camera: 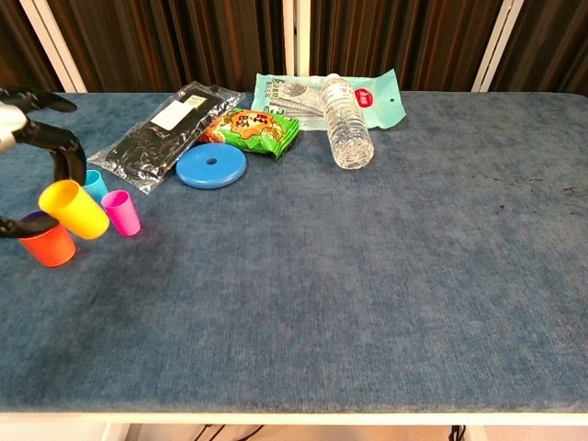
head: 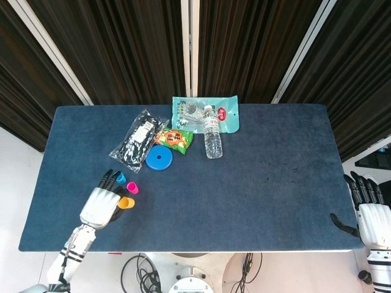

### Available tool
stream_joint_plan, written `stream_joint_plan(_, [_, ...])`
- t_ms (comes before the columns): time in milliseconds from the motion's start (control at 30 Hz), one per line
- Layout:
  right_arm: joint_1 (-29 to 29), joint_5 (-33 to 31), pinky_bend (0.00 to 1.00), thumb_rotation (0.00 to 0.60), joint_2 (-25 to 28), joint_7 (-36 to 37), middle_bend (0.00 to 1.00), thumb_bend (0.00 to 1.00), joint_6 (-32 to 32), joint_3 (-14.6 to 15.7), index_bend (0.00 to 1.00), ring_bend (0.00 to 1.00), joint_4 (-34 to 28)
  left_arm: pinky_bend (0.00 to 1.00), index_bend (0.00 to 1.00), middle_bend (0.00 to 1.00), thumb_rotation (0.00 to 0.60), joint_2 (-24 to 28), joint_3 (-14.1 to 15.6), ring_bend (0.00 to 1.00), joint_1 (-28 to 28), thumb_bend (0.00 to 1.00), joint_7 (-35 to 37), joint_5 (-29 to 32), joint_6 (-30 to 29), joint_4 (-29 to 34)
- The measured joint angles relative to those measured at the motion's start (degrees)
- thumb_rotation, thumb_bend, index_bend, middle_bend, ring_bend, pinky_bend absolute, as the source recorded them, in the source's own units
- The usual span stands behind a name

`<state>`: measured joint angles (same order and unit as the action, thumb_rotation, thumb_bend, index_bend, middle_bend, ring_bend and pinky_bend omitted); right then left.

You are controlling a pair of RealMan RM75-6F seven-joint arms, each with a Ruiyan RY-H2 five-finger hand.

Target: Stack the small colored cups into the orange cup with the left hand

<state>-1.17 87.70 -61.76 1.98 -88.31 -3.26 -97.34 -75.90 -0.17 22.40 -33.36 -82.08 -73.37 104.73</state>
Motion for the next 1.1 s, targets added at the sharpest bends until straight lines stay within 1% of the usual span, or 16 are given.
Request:
stream_joint_plan(100, [0.0, 0.3, 0.0, 0.6, -0.1, -0.1, 0.0, 0.16, 0.0, 0.1, 0.0, 0.0, 0.0, 0.0, 0.47, 0.46, 0.6, 2.8, -1.1, 0.05, -0.4, 0.26, -2.0, 2.7, -0.5, 1.8])
stream_joint_plan(267, [0.0, 0.6, 0.0, 0.6, -0.2, -0.4, 0.0, 0.16, -0.2, 0.2, 0.0, 0.0, -0.3, 0.0, 0.47, 0.47, 0.6, 4.2, -1.8, 0.05, -0.5, 0.26, -3.8, 6.7, 0.4, 1.7])
stream_joint_plan(767, [-0.1, 0.4, 0.0, 0.6, -0.2, -1.1, 0.0, 0.16, 0.2, 0.2, 0.0, 0.0, -0.6, 0.0, 0.47, 0.46, 0.6, 2.3, -1.7, 0.05, 0.0, 0.26, -2.9, 10.7, 3.4, -3.6])
stream_joint_plan(933, [-0.2, 0.2, 0.0, 0.6, -0.1, -1.0, 0.0, 0.16, 0.4, 0.2, 0.0, 0.0, -0.5, 0.0, 0.42, 0.44, 0.6, 1.7, -1.4, 0.05, 0.1, 0.26, -2.5, 10.8, 3.7, -4.8])
stream_joint_plan(1000, [-0.2, 0.3, 0.0, 0.6, -0.1, -1.0, 0.0, 0.16, 0.4, 0.2, 0.0, 0.0, -0.5, 0.0, 0.4, 0.42, 0.6, 1.6, -1.4, 0.05, 0.1, 0.26, -1.9, 10.9, 3.9, -4.9])
stream_joint_plan(1100, [-0.2, 0.2, 0.0, 0.6, -0.1, -1.1, 0.0, 0.16, 0.3, 0.2, 0.0, 0.0, -0.5, 0.0, 0.27, 0.32, 0.6, 1.6, -1.4, 0.05, 0.2, 0.26, -0.3, 10.5, 4.2, -4.9])
